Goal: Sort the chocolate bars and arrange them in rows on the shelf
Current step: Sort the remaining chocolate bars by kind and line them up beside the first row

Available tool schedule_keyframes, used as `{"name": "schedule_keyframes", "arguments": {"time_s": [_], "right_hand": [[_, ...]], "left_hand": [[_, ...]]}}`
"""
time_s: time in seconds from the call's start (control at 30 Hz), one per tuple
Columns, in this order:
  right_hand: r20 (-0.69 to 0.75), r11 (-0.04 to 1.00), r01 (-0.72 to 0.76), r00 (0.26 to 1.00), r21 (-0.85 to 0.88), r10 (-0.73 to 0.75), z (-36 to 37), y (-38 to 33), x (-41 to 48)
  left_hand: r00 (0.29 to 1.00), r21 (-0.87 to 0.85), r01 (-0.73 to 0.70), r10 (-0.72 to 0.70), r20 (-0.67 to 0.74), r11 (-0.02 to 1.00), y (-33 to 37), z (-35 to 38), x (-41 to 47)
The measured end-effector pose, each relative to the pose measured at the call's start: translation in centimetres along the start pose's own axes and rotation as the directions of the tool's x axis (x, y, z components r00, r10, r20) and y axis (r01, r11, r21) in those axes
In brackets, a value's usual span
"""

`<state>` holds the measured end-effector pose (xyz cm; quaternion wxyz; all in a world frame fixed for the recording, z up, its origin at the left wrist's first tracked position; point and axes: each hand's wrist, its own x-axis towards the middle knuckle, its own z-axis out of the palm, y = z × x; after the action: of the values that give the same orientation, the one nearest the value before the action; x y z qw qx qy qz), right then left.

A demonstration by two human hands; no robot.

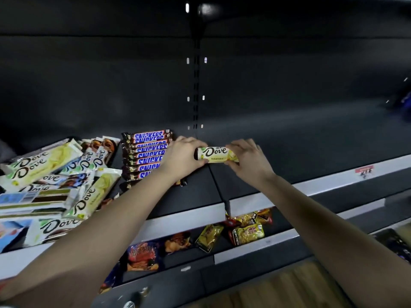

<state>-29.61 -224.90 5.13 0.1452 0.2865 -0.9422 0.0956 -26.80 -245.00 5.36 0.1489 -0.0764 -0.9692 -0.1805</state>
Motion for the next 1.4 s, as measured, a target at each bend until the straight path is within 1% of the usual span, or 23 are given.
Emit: {"name": "schedule_keyframes", "arguments": {"time_s": [0.13, 0.23, 0.37, 0.5, 0.6, 0.77, 0.87, 1.07, 1.23, 1.4], "right_hand": [[0.037, 1.0, 0.026, 0.999, -0.01, -0.026, 1.5, 0.2, -0.1], [0.048, 1.0, 0.027, 0.998, 0.007, -0.027, 2.5, 0.1, 0.3], [0.041, 0.998, 0.014, 0.999, 0.063, -0.017, 3.3, -0.2, 1.8], [0.057, 0.995, -0.014, 0.998, 0.099, 0.008, 4.1, -0.7, 3.7], [0.059, 0.993, -0.028, 0.998, 0.111, 0.022, 5.0, -1.0, 5.1], [0.03, 0.992, -0.038, 0.999, 0.121, 0.035, 6.1, -1.3, 7.5], [0.009, 0.992, -0.052, 0.999, 0.119, 0.051, 6.6, -1.5, 9.0], [0.0, 0.989, -0.07, 0.997, 0.134, 0.071, 7.7, -1.7, 11.7], [-0.031, 0.987, -0.06, 0.997, 0.152, 0.065, 8.3, -2.2, 12.9], [-0.062, 0.975, -0.054, 0.996, 0.216, 0.068, 8.8, -2.8, 13.1]], "left_hand": [[0.997, 0.028, 0.02, -0.022, 0.071, 0.999, -0.6, 0.4, 0.1], [0.997, -0.006, 0.068, -0.068, 0.033, 0.998, -1.7, 0.1, 0.1], [0.99, -0.006, 0.14, -0.14, -0.02, 0.99, -3.6, -0.5, -0.2], [0.98, 0.04, 0.198, -0.197, -0.036, 0.979, -5.3, -1.2, -0.5], [0.969, 0.044, 0.243, -0.241, -0.049, 0.969, -6.4, -2.0, -0.7], [0.948, 0.052, 0.316, -0.314, -0.047, 0.947, -8.5, -2.8, -0.6], [0.945, 0.053, 0.328, -0.327, -0.025, 0.943, -9.2, -2.9, -0.5], [0.946, 0.154, 0.3, -0.315, 0.081, 0.941, -10.2, -1.8, -0.4], [0.946, 0.124, 0.306, -0.315, 0.069, 0.944, -10.5, -1.7, -0.4], [0.951, 0.125, 0.297, -0.305, 0.05, 0.947, -10.5, -1.6, -0.3]]}}
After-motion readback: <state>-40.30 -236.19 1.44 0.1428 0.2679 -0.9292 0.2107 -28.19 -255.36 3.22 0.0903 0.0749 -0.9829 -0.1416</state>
